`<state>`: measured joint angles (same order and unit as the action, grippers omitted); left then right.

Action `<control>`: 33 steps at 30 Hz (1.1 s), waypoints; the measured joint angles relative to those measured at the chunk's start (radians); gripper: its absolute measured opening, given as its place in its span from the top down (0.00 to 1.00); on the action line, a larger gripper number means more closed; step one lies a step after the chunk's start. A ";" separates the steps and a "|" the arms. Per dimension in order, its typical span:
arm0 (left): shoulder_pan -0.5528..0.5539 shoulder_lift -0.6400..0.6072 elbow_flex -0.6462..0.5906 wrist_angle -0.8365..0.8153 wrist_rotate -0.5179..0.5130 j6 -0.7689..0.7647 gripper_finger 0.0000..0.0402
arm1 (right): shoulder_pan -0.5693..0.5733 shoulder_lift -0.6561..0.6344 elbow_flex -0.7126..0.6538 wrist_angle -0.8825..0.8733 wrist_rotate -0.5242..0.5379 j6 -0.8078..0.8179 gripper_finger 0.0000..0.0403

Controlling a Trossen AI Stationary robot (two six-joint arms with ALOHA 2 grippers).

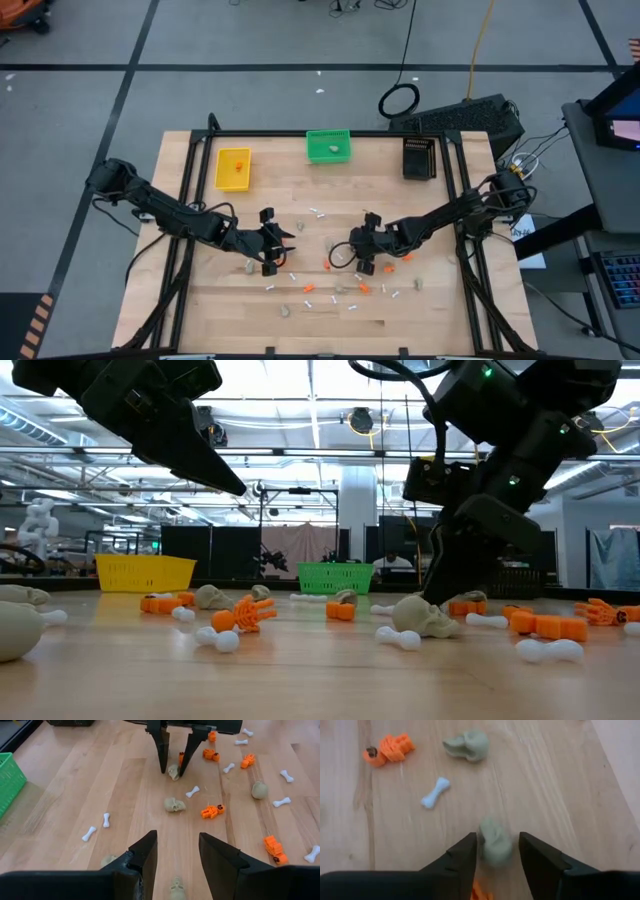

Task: Sort Halloween decoration
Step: Put the gray skull toy into the green bin

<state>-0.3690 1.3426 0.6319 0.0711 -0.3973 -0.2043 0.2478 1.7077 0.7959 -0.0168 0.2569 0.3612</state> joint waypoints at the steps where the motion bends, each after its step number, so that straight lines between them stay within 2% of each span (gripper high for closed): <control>1: 0.000 0.000 0.000 0.000 0.000 0.000 0.64 | 0.000 0.001 0.000 0.005 0.000 -0.006 0.69; 9: 0.000 0.000 0.000 0.003 0.000 0.000 0.64 | -0.005 0.018 0.003 0.013 -0.023 -0.004 0.81; 24: 0.000 0.000 0.000 0.000 0.000 0.000 0.64 | -0.004 0.003 0.002 0.005 -0.033 -0.018 0.86; 33: 0.000 0.000 0.000 -0.002 0.000 0.001 0.64 | -0.004 -0.099 0.001 0.007 -0.050 -0.058 0.86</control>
<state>-0.3687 1.3426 0.6319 0.0696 -0.3974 -0.2035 0.2440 1.6087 0.7971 -0.0101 0.2073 0.3030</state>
